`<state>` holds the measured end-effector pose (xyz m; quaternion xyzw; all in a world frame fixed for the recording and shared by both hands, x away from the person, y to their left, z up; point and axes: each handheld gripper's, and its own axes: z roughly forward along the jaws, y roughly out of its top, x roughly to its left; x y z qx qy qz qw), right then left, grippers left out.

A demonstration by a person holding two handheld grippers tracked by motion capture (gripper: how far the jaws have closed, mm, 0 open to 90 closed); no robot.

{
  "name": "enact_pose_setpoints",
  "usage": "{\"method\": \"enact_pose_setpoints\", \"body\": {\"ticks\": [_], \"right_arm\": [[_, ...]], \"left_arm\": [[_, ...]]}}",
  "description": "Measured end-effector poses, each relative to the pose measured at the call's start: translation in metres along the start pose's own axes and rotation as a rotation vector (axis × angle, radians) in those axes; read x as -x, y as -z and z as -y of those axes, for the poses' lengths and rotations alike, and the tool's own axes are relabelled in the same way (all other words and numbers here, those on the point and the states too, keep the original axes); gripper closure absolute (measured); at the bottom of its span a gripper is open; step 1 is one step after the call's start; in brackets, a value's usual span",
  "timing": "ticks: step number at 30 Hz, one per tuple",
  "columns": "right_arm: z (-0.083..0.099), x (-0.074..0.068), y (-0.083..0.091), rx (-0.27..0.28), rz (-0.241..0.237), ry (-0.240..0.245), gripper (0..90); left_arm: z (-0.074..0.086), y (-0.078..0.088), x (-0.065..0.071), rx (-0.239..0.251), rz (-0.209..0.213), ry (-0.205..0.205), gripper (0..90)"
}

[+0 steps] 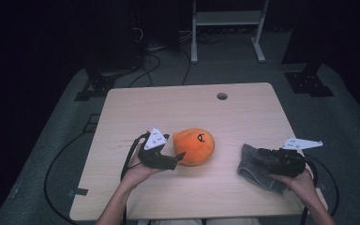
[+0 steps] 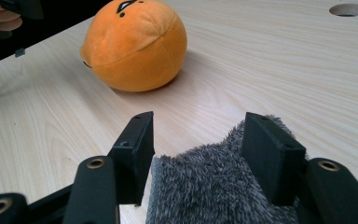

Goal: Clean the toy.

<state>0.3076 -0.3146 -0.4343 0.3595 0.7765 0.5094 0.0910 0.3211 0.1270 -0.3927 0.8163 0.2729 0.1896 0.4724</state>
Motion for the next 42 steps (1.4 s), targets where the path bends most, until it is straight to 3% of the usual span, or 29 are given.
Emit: {"method": "enact_pose_setpoints", "body": {"ticks": [14,26,32,37,42], "right_arm": [[0.001,-0.002,0.000,-0.001,-0.002,0.004,41.9],[0.003,-0.002,0.002,0.000,-0.001,0.000,41.8],[0.005,-0.002,0.001,-0.003,-0.001,0.003,41.8],[0.006,-0.003,-0.001,0.005,0.000,0.001,41.4],[0.009,-0.009,-0.007,0.013,0.006,0.007,39.3]], "left_arm": [[0.022,0.019,-0.005,-0.008,-0.050,0.001,12.8],[0.048,0.032,-0.011,-0.019,-0.068,0.050,11.9],[0.065,0.039,-0.016,-0.014,-0.082,0.090,11.9],[0.082,0.039,-0.015,-0.009,-0.089,0.147,10.6],[0.092,0.038,-0.010,-0.015,-0.112,0.130,10.5]]}}
